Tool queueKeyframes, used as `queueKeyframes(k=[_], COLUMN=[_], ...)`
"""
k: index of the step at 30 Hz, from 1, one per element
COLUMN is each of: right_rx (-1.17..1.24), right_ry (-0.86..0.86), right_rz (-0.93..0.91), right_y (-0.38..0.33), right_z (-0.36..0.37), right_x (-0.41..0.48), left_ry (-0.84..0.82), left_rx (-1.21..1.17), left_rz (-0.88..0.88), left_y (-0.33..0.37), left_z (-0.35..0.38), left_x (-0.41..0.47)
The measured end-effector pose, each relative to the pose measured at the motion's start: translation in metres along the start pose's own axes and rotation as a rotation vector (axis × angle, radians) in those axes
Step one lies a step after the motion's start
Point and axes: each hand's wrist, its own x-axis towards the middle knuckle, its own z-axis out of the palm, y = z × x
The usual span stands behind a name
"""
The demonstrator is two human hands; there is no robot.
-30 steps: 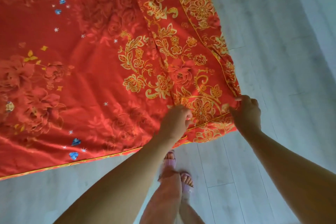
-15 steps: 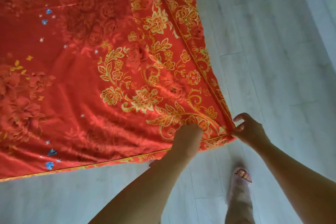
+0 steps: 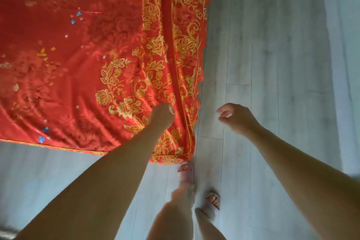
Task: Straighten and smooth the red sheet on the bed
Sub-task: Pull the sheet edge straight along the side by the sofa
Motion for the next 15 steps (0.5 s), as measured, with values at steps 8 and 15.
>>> queueKeyframes(k=[8,15], right_rx=[-0.147,-0.322], right_ry=[-0.092,-0.163], right_rz=[-0.256,-0.351], right_y=[-0.08,-0.104], right_z=[-0.065,-0.106], right_x=[0.109,0.176], left_ry=[0.093,0.1], left_rx=[-0.195,-0.352], left_rz=[-0.183,-0.328], left_y=[0.041,0.054], left_z=[-0.048,-0.058], left_x=[0.07,0.103])
